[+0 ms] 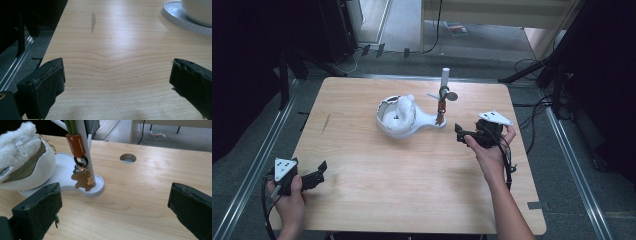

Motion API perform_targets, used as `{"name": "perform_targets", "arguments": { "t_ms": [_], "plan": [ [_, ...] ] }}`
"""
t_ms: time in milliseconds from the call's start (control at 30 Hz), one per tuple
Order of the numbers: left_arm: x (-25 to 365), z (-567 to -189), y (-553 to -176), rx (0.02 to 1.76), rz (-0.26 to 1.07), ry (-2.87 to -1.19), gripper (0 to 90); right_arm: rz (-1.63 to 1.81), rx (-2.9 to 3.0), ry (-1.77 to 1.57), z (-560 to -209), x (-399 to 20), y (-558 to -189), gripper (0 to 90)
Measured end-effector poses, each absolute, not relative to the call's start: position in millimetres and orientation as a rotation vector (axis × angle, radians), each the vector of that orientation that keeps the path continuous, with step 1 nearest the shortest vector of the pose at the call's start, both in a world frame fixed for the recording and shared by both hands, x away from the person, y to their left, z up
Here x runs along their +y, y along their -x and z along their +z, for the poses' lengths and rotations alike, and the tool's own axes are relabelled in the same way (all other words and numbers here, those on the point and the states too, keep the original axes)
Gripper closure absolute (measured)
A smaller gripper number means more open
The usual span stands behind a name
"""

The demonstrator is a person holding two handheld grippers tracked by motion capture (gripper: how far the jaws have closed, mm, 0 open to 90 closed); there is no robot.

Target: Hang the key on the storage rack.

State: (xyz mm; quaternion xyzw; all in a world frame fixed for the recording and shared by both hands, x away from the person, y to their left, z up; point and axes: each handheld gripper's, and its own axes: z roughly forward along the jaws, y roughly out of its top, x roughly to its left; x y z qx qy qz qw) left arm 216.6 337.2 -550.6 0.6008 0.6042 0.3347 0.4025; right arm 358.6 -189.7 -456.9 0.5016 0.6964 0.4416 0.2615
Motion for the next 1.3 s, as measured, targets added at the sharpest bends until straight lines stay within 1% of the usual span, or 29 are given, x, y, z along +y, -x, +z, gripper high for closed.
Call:
{"name": "perform_targets", "arguments": {
  "t_ms": [500, 1300],
  "plan": [
    [336.6, -550.7, -216.6, 1.527, 0.851, -1.518, 0.6, 1.164, 1.812, -1.395, -472.2, -229.4, -322.3, 0.0],
    [336.4, -550.6, -216.3, 1.527, 0.855, -1.519, 0.6, 1.068, 1.733, -1.473, -509.7, -278.6, -284.0, 0.0]
  ]
}}
